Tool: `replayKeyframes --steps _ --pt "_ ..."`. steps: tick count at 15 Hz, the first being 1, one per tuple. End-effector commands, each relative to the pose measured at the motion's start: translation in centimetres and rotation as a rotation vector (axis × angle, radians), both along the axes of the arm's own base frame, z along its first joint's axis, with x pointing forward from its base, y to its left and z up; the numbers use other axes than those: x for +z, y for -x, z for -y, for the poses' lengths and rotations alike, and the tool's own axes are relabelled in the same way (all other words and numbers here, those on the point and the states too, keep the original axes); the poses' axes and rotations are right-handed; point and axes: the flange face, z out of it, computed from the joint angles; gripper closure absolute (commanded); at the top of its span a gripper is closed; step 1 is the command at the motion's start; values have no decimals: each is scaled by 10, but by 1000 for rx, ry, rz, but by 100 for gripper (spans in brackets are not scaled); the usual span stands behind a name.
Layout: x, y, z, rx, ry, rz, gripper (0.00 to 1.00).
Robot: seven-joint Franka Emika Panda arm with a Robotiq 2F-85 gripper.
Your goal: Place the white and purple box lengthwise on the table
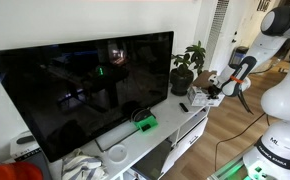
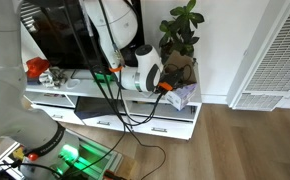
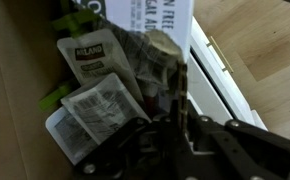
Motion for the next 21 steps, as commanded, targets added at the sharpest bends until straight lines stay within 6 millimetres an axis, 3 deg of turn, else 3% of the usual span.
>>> replayKeyframes --steps 1,17,21 --pt "6 -3 -1 115 56 46 98" --pt "15 -3 22 325 231 75 98" --pt "7 -14 6 365 219 81 98"
